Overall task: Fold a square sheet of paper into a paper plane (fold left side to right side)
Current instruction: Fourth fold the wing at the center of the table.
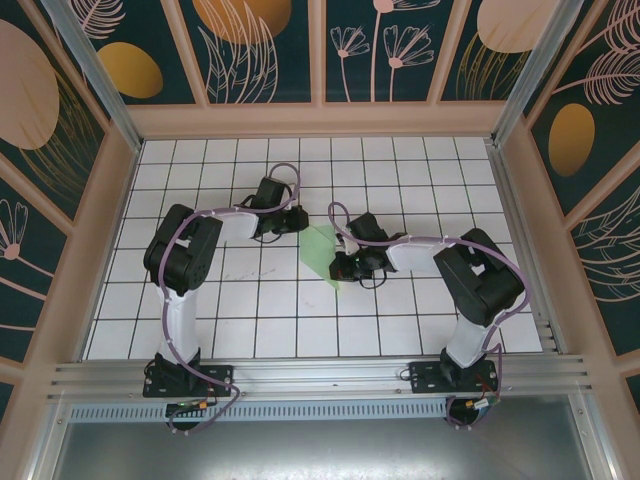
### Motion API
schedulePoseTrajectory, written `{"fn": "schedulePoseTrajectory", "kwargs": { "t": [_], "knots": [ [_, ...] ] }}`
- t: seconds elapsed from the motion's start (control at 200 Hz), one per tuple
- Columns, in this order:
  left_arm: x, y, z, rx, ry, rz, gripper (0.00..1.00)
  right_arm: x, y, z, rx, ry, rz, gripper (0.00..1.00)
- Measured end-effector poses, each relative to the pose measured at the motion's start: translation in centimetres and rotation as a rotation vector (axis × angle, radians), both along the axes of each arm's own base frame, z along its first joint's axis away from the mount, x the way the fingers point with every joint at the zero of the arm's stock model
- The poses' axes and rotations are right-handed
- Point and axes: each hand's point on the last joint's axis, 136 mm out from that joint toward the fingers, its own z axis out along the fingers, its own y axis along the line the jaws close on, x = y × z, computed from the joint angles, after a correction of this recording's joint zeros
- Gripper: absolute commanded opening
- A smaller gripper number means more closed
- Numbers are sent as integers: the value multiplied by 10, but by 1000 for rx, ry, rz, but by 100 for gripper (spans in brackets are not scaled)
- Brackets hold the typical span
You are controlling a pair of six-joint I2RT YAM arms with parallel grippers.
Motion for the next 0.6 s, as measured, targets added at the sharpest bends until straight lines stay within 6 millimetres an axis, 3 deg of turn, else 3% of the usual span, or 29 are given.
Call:
{"fn": "schedulePoseTrajectory", "kwargs": {
  "t": [0.125,0.26,0.395,0.601],
  "knots": [
    [4,9,9,4,-19,16,16,0,0,0,0,0,0,0],
    [-1,11,36,-48,-66,4,16,0,0,0,0,0,0,0],
    [-18,-7,55,-119,-101,-66,16,0,0,0,0,0,0,0],
    [-47,-46,48,-160,-72,-183,15,0,0,0,0,0,0,0]
  ]
}}
